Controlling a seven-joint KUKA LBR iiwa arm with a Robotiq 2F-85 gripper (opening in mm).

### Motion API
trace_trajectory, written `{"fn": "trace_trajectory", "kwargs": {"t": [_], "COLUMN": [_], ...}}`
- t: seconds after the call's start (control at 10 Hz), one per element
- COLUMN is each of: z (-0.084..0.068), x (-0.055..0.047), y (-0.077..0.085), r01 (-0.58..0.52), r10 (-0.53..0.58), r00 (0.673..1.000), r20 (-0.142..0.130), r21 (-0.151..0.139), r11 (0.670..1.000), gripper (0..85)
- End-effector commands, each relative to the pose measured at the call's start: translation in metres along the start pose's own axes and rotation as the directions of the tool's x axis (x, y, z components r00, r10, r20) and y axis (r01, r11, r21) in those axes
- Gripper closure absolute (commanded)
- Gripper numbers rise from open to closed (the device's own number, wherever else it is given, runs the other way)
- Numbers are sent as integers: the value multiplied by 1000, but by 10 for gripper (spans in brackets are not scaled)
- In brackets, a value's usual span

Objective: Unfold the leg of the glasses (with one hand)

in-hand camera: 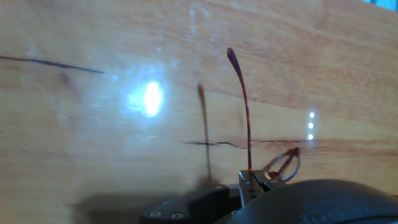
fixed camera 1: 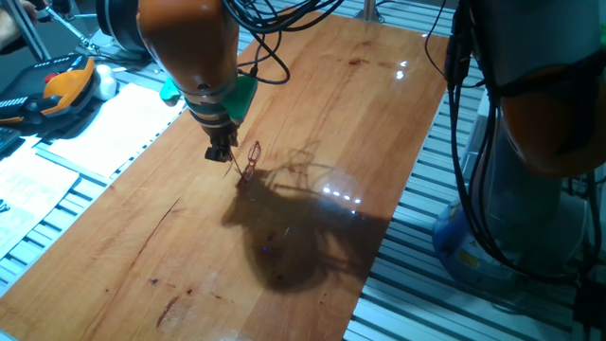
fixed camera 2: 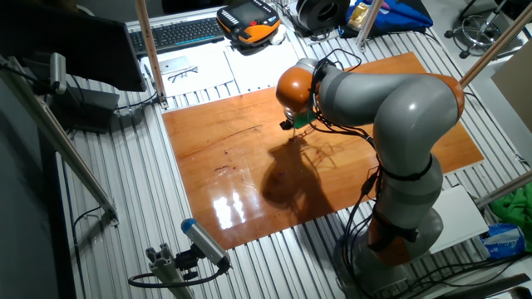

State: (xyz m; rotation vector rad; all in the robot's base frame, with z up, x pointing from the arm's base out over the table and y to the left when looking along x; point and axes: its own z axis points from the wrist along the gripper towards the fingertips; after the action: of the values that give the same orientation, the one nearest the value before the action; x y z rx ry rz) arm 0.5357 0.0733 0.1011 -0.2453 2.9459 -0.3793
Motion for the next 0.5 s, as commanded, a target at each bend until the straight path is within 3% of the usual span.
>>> {"fn": "trace_trajectory", "kwargs": {"t": [0.0, 0.4], "z": [-1, -1], "x": [-1, -7], "y": [0, 11], "r01": [-3, -41], "r10": [3, 41], "r00": [1000, 999], "r20": [0, -5], "r21": [-3, -8], "r11": [1000, 999], "gripper": [340, 340]}}
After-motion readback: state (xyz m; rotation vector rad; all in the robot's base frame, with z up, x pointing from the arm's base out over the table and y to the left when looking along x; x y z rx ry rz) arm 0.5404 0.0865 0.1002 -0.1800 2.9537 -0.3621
